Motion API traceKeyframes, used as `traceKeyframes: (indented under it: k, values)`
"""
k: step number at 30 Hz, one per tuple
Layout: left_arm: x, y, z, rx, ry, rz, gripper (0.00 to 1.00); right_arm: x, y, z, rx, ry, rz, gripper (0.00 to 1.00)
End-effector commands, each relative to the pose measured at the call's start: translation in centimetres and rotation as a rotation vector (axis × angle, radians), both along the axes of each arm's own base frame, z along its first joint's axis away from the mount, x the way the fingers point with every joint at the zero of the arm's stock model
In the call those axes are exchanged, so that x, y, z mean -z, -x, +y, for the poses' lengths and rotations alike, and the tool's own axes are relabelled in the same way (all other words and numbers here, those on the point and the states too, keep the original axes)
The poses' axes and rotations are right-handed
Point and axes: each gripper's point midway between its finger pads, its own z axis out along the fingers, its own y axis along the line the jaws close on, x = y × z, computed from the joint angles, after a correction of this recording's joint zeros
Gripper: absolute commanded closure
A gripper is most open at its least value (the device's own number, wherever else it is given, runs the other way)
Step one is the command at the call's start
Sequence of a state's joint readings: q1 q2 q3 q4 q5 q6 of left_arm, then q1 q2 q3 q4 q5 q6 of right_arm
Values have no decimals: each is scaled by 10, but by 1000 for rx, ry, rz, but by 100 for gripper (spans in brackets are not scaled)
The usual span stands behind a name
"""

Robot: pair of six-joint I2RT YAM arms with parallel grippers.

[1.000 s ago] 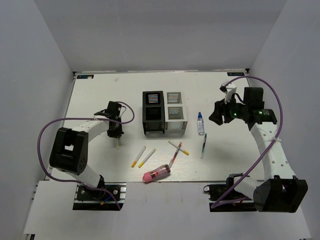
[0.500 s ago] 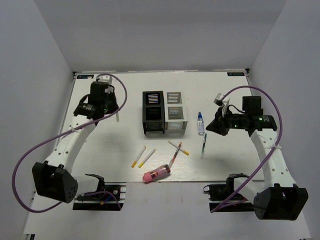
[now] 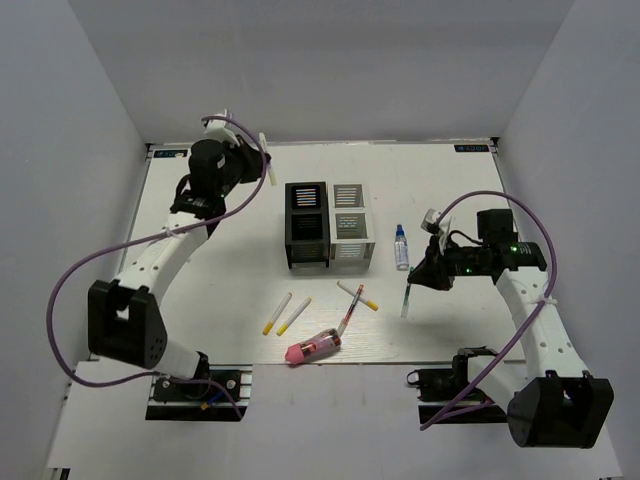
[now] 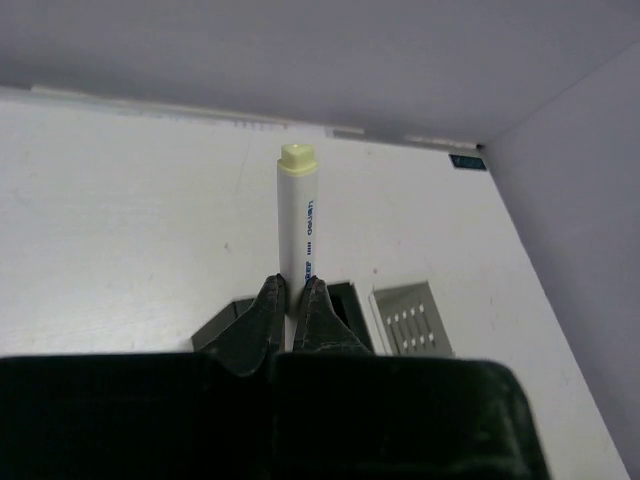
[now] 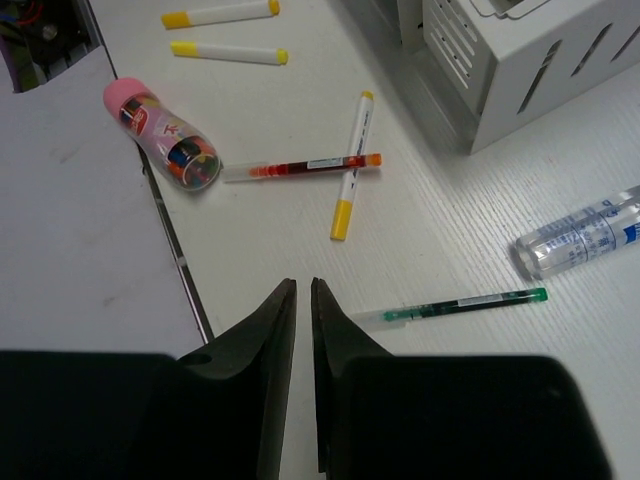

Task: Sort the stationery into containers
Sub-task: Place the pen in the storage box.

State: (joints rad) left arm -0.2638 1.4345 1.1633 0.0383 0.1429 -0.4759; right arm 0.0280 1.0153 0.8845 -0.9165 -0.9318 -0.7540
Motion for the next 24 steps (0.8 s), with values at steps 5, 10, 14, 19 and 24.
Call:
traceKeyframes:
  k: [5,10,14,19,24]
  values:
    - [-24,-36,-45,72,20,-212,100,0,-2,3,-16,-11,-52,81]
    - [5,-43,-68,100,-48,-178,100,0,-7,2,-4,-16,-52,80]
    - [15,-47,-82,92,-107,-186,100,2,-8,2,-1,-13,-48,78]
    - [36,-40,-96,101,-195,-167,100,4,-8,1,4,-3,-47,78]
    - [63,-39,-87,39,-269,-130,99,5,-8,2,3,-10,-40,78]
